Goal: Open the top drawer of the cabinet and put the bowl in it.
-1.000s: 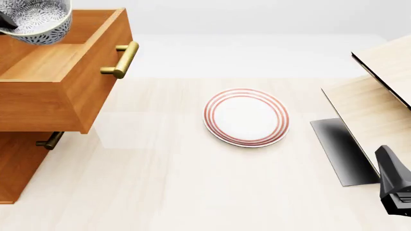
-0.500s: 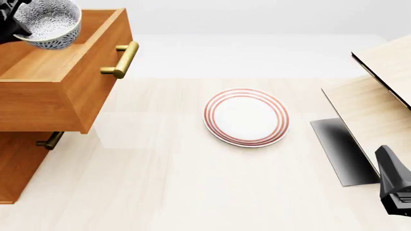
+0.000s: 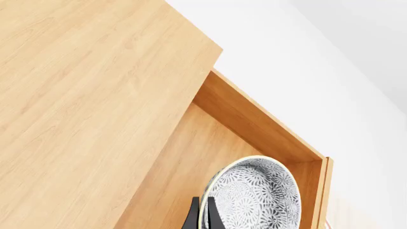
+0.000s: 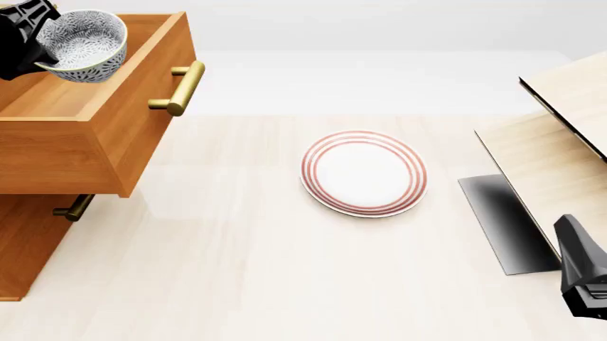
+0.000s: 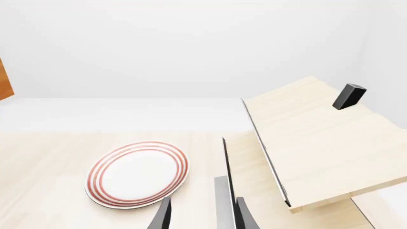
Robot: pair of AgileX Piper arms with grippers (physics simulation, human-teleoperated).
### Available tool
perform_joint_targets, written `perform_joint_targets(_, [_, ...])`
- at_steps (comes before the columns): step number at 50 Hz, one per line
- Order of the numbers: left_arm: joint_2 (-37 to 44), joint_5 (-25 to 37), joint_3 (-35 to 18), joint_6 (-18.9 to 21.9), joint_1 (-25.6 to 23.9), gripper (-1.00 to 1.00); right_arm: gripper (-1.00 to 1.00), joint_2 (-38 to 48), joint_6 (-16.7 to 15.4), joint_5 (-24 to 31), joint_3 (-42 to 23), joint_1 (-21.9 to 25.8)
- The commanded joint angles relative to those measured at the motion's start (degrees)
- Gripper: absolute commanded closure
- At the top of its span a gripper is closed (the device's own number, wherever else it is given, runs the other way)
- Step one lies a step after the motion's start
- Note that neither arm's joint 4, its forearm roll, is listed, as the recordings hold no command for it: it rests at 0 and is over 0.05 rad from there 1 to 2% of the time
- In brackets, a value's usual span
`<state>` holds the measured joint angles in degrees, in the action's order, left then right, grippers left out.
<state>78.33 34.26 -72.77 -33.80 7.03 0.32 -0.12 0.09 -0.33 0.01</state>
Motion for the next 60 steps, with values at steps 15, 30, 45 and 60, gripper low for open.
perform_joint_targets(15, [1.18, -1.44, 0.57, 0.07, 0.63, 1.00, -1.00, 0.01, 0.02, -0.07, 0.05, -0.01])
perform_joint_targets(30, [2.15, -1.31, 0.95, 0.99, 1.04, 1.00, -1.00, 0.01, 0.02, -0.07, 0.05, -0.01])
perform_joint_targets(45, [2.87, -0.90, 0.47, 1.43, 1.08, 1.00, -1.00, 0.01, 0.02, -0.07, 0.05, -0.01])
perform_joint_targets(60, [2.58, 1.07, -0.83, 2.20, 0.64, -1.00, -1.00, 0.01, 0.02, -0.07, 0.05, -0.01])
